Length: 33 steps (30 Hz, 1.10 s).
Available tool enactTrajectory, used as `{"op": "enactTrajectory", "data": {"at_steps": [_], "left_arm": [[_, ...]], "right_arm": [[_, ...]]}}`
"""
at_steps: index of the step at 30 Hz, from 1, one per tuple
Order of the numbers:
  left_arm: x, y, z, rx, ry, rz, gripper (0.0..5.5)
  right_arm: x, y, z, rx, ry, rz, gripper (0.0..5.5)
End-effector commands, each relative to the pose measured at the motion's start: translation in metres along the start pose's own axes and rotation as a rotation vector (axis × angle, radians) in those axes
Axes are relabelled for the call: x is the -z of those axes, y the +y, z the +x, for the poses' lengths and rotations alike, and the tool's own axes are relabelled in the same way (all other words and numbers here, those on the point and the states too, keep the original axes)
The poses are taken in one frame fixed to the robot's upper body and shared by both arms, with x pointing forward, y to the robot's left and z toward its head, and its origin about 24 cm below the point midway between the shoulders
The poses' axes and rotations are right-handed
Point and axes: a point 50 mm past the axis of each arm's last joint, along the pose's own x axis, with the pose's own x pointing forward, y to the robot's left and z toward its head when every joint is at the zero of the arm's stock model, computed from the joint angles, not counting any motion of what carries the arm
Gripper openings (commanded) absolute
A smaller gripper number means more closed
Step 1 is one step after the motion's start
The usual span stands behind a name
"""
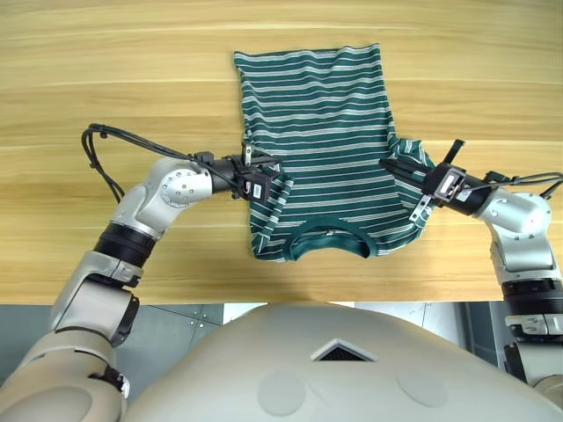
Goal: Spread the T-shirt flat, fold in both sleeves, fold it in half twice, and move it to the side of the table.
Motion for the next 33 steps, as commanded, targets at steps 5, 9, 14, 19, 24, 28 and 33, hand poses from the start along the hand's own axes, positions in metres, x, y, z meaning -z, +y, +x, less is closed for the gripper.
{"op": "enactTrajectory", "data": {"at_steps": [5,9,14,19,24,28,33], "left_arm": [[-0.002,0.004,-0.004,0.004,-0.03,-0.072,2.43],[0.004,0.007,-0.028,0.006,-0.039,-0.101,3.0],[0.012,-0.006,-0.058,0.048,-0.008,-0.131,3.83],[0.011,-0.016,-0.053,0.09,-0.044,-0.192,4.72],[0.006,-0.024,-0.051,0.138,-0.11,-0.26,5.37],[0.011,-0.032,-0.051,0.187,-0.095,-0.281,5.37],[0.009,-0.04,-0.052,0.236,-0.114,-0.289,5.37]], "right_arm": [[-0.002,-0.004,0.003,0.0,0.0,-0.018,0.0],[-0.002,-0.005,0.003,0.0,0.001,-0.019,0.0],[-0.002,-0.005,0.002,0.002,0.001,-0.019,0.0],[-0.002,-0.004,0.001,0.002,0.001,-0.018,0.0],[-0.003,-0.002,0.0,-0.001,0.004,-0.016,0.0],[-0.003,-0.001,-0.002,-0.01,0.015,-0.02,0.0],[-0.005,-0.001,-0.004,-0.011,0.021,-0.021,0.0]]}}
